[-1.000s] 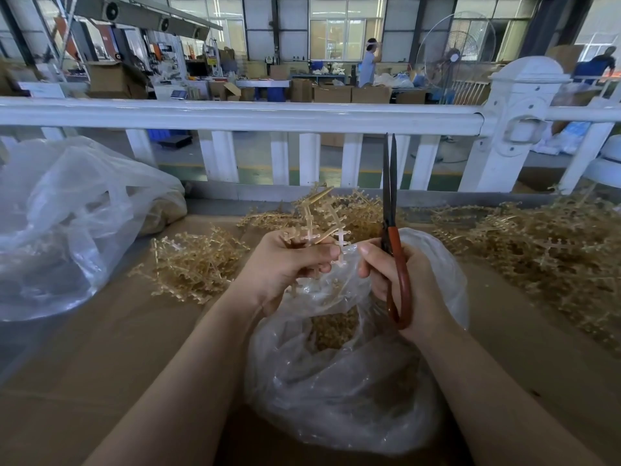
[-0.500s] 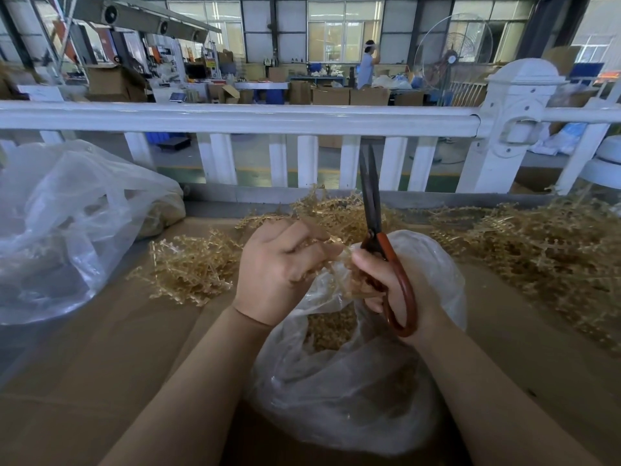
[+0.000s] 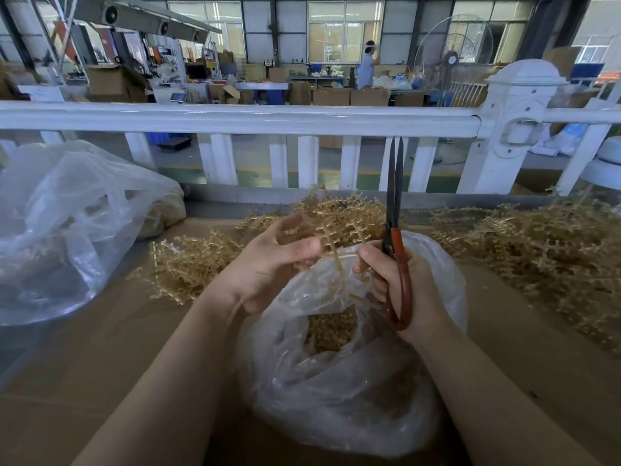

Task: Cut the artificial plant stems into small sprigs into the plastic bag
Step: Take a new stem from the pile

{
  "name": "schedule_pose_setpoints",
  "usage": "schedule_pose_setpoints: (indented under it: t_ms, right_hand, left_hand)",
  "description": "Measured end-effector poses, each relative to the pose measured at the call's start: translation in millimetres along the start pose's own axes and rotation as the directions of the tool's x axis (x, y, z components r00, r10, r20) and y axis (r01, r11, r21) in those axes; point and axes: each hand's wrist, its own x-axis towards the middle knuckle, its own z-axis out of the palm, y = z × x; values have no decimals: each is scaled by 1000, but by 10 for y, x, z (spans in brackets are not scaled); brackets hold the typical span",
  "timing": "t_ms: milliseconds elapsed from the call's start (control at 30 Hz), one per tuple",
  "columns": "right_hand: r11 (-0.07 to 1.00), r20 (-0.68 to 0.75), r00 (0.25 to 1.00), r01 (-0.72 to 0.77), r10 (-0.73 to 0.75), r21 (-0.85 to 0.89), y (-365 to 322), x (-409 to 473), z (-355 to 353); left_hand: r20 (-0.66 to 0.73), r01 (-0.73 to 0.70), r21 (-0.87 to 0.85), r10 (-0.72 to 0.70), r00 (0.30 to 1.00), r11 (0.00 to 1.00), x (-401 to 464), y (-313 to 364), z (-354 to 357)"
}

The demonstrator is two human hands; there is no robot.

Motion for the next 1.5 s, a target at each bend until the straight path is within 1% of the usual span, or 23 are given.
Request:
schedule_pose_setpoints:
  t_ms: [67,100,133,200,267,367,500,600,667,733,833,933,1067,1200,1367,1500]
  right_hand:
    - [1000,9,1000,17,-16,-21,3,-7,-5]
    - [999,9,1000,22,-22,-31,2,-9,-6]
    - [999,8,1000,25,-25,-38,-4,-11,-3]
    - [999,13,999,37,-36,-36,-14,-10,-1]
    - [999,22,999,50,-49,-8,-15,-12,2]
    - [998,47,997,65,-65,1,-8,-13,5]
    - [994,61,995,87,-83,-63,4,-15,4]
    - [994,74,993,94,-89,-64,-9,-27,16]
    - [996,84,993,86,-83,-35,-16,-34,20]
    - [996,72,996,63,-59,-61,-18,-29,15]
    - [991,39,995,91,-87,-94,-3,-13,19]
    - [987,-3,996,85,-87,-133,-8,-12,27]
    - [990,-26,997,66,-70,-125,-35,-29,44]
    - [987,-36,999,27,-33,-159,-37,-28,48]
    - [989,16,997,73,-71,-132,-25,-34,30]
    - [995,83,993,83,-78,-63,-55,-60,44]
  left_hand:
    - [120,101,-128,-85,989,987,-37,24,19]
    - [143,166,-170,-142,979,971,-46,21,39]
    - [140,224,-198,-198,970,954,-42,14,60]
    - [85,275,-237,-262,961,932,-14,-16,85]
    - [64,288,-209,-281,958,934,2,-34,116]
    - [17,313,-45,-313,950,949,0,-72,177]
    - [-21,279,20,-278,960,960,13,-109,251]
    - [-55,232,41,-230,972,972,19,-106,251]
    - [-61,201,31,-199,978,979,27,-116,239]
    - [-80,165,-18,-166,983,986,33,-122,245]
    - [-92,114,-6,-114,989,993,50,-135,254]
    - [-67,100,15,-99,993,995,49,-142,265]
    - [-2,80,75,-80,997,994,20,-148,259]
    - [-60,92,114,-85,995,989,30,-160,285]
    - [-97,92,73,-85,992,993,51,-173,264]
    - [-104,60,-26,-63,993,998,51,-165,270]
